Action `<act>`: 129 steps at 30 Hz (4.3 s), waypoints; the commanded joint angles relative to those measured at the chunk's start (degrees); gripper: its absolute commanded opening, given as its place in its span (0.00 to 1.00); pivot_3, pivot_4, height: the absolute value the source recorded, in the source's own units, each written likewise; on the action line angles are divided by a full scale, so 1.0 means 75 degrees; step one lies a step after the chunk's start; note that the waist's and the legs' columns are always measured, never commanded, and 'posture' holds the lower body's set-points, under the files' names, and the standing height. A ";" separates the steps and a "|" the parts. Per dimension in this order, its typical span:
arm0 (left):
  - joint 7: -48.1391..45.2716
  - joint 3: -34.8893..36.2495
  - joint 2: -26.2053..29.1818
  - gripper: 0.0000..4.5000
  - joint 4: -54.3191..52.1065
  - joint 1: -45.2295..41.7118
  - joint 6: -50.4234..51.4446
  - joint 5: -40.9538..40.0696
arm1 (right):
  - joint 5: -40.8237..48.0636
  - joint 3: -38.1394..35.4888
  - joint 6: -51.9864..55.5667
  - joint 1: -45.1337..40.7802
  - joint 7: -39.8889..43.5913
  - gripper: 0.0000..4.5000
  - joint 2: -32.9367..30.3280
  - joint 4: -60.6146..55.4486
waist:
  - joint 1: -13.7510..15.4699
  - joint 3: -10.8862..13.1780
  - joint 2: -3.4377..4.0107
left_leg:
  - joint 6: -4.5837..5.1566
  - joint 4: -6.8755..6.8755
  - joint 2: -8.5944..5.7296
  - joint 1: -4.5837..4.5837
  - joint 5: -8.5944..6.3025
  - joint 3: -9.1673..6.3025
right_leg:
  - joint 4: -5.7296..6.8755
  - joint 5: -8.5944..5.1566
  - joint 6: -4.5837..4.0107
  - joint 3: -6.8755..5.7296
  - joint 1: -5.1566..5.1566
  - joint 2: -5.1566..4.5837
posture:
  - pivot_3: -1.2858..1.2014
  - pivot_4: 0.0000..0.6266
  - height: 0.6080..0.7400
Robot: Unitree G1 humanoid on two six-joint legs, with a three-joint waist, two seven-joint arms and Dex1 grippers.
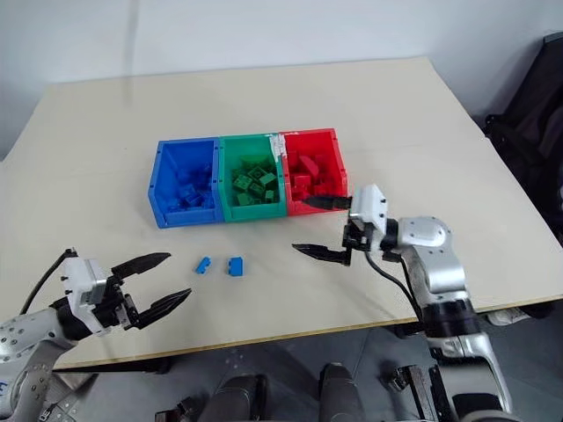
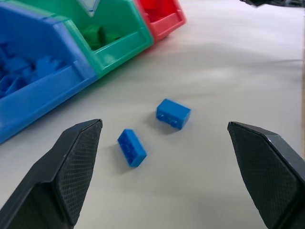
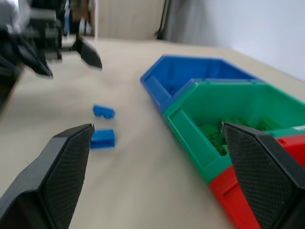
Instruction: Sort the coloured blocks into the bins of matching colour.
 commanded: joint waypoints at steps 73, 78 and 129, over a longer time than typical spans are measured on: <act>0.2119 -0.1531 -0.1093 0.33 0.4061 -0.6615 0.1416 0.1976 | 0.1283 -0.1088 0.0896 0.2091 -0.2105 1.00 -0.0296 -0.3150 | 0.0395 -0.0001 -0.0003 | 0.0031 0.0103 -0.0050 -0.0012 -0.0018 0.0057 | 0.0019 0.0032 0.0053 0.0010 0.0010 -0.0008 | 0.52 0.24 1.00; 0.2280 -0.1586 -0.1269 0.63 0.4851 -0.7043 0.1162 0.2162 | 0.1212 -0.1067 0.0831 0.2113 -0.1981 1.00 -0.0399 -0.3068 | 0.0370 -0.0001 -0.0003 | 0.0031 0.0103 -0.0048 -0.0013 -0.0018 0.0063 | 0.0021 0.0032 0.0053 0.0010 0.0006 -0.0006 | 0.52 0.24 1.00; 0.3454 -0.1802 0.0182 1.00 -0.1938 -0.1846 0.5570 0.1195 | 0.0549 -0.0561 -0.0119 0.1964 0.0575 1.00 -0.1432 -0.1339 | 0.0372 -0.0004 -0.0005 | 0.0038 0.0101 0.0027 0.0000 -0.0049 0.0092 | -0.0039 0.0036 0.0043 0.0018 0.0012 0.0009 | 0.52 0.24 1.00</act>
